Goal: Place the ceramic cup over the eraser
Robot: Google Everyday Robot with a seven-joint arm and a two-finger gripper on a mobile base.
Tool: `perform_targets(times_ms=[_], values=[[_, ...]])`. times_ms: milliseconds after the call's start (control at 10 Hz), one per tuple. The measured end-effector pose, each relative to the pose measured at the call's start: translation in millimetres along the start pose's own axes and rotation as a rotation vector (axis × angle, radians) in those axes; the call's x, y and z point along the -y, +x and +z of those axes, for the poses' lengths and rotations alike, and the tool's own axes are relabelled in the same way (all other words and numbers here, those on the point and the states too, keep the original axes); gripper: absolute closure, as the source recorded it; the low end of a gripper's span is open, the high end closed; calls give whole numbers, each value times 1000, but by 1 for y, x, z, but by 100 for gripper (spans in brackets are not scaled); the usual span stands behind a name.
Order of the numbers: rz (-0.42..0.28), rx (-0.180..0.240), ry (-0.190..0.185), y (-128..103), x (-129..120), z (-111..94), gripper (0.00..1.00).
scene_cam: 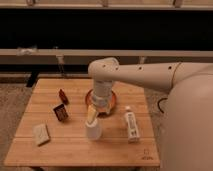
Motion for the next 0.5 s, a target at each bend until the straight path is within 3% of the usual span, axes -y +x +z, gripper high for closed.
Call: perform_targets(times_ms=[400, 500], values=[[-2, -1, 4, 1, 0, 1, 28], [-16, 16, 33, 2, -3, 1, 28]])
